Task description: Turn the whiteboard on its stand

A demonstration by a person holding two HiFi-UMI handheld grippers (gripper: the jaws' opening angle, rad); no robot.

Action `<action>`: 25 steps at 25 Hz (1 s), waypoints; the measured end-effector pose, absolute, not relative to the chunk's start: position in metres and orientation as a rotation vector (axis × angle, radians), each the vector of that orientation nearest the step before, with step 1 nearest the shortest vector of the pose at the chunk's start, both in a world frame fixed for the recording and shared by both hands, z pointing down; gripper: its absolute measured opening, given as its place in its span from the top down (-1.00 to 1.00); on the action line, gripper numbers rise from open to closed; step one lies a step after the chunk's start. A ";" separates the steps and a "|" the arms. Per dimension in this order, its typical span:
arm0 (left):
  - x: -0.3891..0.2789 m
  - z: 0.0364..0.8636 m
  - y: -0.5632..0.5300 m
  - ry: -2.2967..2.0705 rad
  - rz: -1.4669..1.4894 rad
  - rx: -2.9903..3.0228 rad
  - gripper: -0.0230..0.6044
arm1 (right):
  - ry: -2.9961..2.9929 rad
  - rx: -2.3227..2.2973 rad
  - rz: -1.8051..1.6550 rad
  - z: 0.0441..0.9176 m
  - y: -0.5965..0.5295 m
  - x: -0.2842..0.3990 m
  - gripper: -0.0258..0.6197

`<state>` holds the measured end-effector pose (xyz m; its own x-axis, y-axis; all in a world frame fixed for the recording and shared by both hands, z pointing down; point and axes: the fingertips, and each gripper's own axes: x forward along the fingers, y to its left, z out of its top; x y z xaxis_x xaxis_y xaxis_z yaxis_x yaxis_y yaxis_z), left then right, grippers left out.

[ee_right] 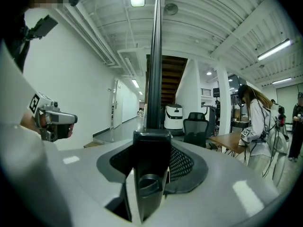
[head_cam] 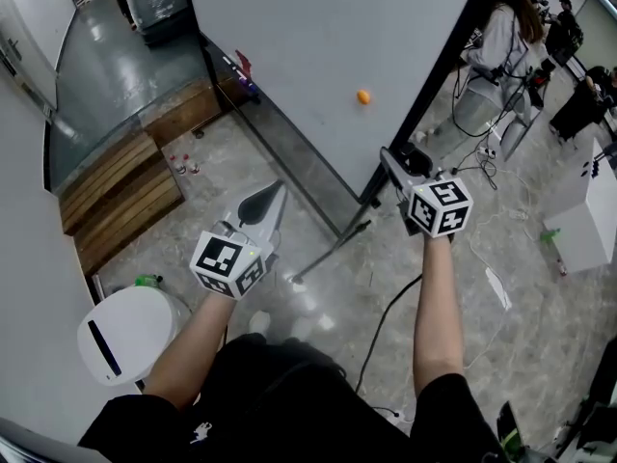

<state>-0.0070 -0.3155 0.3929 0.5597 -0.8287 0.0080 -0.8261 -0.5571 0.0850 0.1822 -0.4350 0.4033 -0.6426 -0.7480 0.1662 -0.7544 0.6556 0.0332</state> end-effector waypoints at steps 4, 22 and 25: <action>-0.003 0.393 -0.314 -1.413 -0.049 2.718 0.92 | -2.695 1.248 0.070 0.404 -0.423 0.199 0.34; 0.020 0.399 -0.315 -1.254 -0.048 2.798 0.92 | -2.692 1.299 0.058 0.412 -0.390 0.235 0.33; 0.016 0.398 -0.314 -1.244 -0.048 2.805 0.92 | -2.685 1.324 0.045 0.412 -0.389 0.236 0.33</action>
